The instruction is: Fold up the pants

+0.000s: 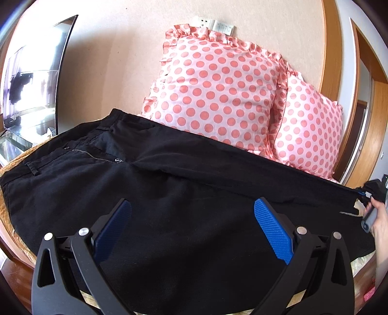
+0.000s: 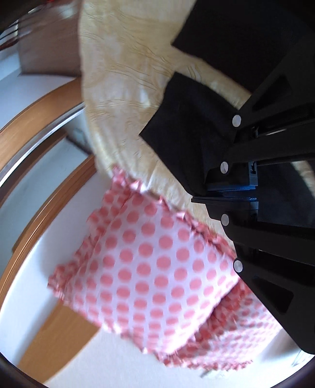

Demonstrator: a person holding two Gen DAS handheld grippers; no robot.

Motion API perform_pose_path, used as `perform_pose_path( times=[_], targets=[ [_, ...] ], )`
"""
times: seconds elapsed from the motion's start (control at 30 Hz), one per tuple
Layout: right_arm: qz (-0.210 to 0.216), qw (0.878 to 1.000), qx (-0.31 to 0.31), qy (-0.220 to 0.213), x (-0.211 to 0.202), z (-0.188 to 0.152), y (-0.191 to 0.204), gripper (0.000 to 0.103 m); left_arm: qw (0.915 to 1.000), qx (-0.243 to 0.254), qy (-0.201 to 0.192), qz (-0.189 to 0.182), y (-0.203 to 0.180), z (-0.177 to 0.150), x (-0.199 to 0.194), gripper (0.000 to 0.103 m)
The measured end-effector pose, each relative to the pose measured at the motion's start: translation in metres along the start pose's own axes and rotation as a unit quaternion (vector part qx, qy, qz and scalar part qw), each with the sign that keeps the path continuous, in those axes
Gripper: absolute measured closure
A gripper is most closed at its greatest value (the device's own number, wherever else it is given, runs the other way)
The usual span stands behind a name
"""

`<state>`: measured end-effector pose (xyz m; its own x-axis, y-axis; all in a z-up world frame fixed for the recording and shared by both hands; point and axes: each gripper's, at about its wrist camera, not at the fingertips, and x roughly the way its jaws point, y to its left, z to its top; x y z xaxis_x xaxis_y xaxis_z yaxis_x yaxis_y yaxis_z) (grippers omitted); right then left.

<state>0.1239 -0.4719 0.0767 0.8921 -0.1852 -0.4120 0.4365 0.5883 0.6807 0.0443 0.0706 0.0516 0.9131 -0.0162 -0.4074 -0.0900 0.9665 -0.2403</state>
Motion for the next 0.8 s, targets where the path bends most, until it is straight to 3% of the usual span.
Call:
perform_pose_path(
  times=[0.1, 0.2, 0.47, 0.7, 0.8],
  targets=[
    [0.034, 0.999, -0.033, -0.021, -0.049, -0.013, 0.005, 0.099, 0.9998, -0.02, -0.008, -0.004, 0.005, 0.004, -0.006, 0.002],
    [0.04, 0.997, -0.058, -0.028, -0.096, -0.042, -0.005, 0.099, 0.9997, -0.024, -0.004, 0.0, 0.01, 0.012, -0.007, 0.002],
    [-0.004, 0.998, -0.051, 0.033, -0.12, -0.097, -0.06, 0.099, 0.9994, 0.013, 0.005, 0.031, 0.021, 0.058, 0.013, 0.002],
    [0.002, 0.998, -0.054, 0.03, -0.123, -0.102, -0.065, 0.099, 0.9974, 0.006, 0.071, 0.014, 0.027, 0.128, 0.095, 0.002],
    [0.0, 0.998, -0.051, 0.025, -0.124, -0.101, -0.066, 0.099, 0.9943, 0.017, 0.102, 0.027, 0.02, 0.149, 0.139, 0.002]
  ],
)
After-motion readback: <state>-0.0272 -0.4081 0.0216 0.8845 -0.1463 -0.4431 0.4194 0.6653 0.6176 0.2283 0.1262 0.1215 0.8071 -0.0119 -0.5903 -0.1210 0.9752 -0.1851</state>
